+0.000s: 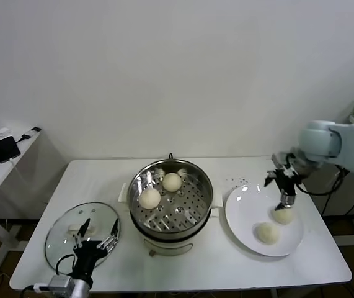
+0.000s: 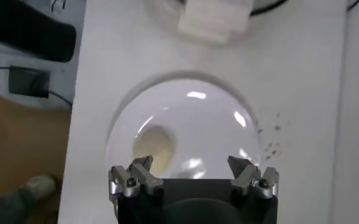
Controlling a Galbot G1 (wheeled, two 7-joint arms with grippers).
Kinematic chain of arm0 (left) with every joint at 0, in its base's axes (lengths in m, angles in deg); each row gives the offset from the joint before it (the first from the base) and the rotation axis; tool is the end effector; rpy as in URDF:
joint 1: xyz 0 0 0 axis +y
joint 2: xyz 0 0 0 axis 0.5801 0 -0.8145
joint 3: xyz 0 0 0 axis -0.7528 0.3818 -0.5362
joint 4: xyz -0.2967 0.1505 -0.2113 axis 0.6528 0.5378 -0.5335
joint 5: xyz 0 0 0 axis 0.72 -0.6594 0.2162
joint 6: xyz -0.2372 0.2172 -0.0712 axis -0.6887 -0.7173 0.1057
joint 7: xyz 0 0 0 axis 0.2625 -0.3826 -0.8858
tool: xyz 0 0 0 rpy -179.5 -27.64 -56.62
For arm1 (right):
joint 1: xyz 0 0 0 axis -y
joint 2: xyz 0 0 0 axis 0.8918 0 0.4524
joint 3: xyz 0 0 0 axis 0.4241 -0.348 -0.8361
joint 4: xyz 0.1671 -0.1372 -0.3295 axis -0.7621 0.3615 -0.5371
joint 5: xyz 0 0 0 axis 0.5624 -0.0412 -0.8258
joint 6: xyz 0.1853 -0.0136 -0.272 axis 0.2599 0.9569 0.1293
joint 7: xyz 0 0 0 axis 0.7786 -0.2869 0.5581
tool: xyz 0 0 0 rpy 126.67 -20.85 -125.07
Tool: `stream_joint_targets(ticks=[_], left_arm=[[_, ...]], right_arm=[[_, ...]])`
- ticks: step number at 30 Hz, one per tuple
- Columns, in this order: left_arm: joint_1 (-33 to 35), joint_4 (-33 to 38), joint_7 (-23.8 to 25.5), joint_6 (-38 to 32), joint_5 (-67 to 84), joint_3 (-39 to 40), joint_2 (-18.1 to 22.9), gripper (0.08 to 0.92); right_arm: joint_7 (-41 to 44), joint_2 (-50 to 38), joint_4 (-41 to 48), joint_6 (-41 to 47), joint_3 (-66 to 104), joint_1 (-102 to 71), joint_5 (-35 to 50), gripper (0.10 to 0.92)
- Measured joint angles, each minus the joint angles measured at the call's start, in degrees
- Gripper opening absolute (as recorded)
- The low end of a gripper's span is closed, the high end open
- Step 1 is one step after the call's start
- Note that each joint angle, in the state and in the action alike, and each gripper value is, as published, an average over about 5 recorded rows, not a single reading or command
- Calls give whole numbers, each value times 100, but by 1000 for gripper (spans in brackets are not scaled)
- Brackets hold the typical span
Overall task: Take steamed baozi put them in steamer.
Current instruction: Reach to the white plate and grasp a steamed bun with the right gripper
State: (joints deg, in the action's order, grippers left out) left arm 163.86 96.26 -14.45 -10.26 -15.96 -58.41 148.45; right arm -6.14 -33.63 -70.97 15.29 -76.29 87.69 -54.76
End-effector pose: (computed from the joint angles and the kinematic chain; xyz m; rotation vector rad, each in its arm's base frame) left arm 0.0849 0.0552 -0.3474 -0.0231 -2.9386 0.0282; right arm 0.4636 -0.2023 -0.0794 1.2727 -1.2941 1.3079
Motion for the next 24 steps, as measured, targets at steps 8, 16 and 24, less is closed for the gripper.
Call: stream_joint_targets(ticks=[8, 16, 24], left_arm=[[23, -51, -3, -7, -22, 30, -2, 823], [55, -57, -5, -12, -37, 32, -13, 823], [73, -47, -9, -20, -37, 29, -15, 823]], right_arm=[[-373, -332, 4, 295, 488, -980, -445, 823], [-699, -386, 116, 551, 1026, -1877, -689, 823], [-936, -321, 245, 714, 1471, -2479, -810, 823]])
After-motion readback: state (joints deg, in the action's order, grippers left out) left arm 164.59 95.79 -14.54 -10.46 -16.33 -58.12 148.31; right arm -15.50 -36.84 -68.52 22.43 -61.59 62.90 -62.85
